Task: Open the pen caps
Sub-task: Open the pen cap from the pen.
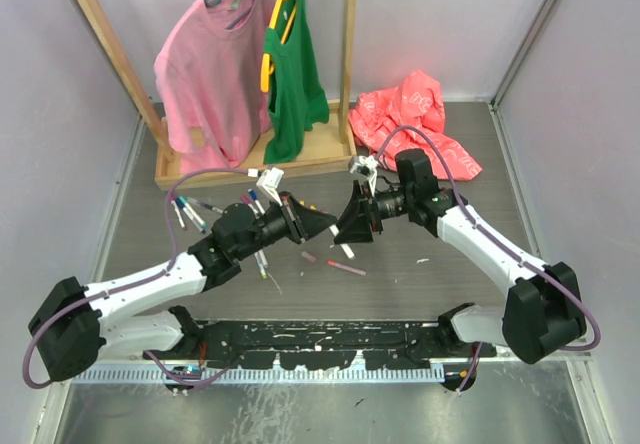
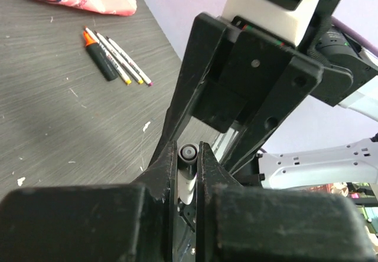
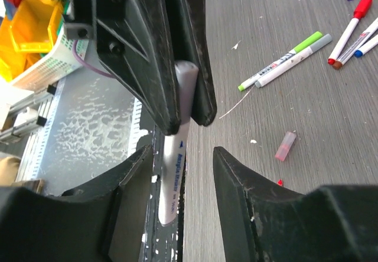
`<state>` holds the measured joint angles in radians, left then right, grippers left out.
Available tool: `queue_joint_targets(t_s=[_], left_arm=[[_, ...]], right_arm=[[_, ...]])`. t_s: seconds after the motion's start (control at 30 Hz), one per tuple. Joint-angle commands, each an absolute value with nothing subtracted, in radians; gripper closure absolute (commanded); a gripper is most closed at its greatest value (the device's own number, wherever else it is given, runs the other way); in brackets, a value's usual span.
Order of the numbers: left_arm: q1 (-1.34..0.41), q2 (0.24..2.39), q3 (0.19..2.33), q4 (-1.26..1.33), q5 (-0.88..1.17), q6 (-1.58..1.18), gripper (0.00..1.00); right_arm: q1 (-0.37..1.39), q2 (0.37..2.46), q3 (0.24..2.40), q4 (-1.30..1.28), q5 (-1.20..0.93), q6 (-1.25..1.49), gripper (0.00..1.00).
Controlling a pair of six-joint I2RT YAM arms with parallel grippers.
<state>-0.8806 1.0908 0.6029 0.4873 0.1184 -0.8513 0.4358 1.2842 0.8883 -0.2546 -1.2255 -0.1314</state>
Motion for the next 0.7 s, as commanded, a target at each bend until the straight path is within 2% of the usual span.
queue_joint_targets(t_s=[0.0, 0.33, 0.43, 0.5, 0.67], left_arm=[[-0.877, 1.109, 0.594, 0.624, 0.156, -0.850, 1.00], [-0.876, 1.102, 0.585, 0.661, 0.091, -0.813, 1.00], [-0.876, 1.095, 0.582, 0.665, 0.078, -0.807, 1.00], [-0.877, 1.092, 0.577, 0.673, 0.072, -0.805, 1.00], [-0.876, 1.065, 0.570, 0.700, 0.006, -0.784, 1.00]], right_arm=[[0.430, 1.229, 0.857, -0.069, -1.257, 0.019, 0.49], [0.432, 1.252, 0.852, -0.084, -1.250, 0.022, 0.51], [0.435, 1.252, 0.852, -0.087, -1.242, 0.018, 0.55], [0.438, 1.254, 0.852, -0.089, -1.240, 0.017, 0.62], [0.442, 1.269, 0.865, -0.120, -1.239, -0.001, 0.93]])
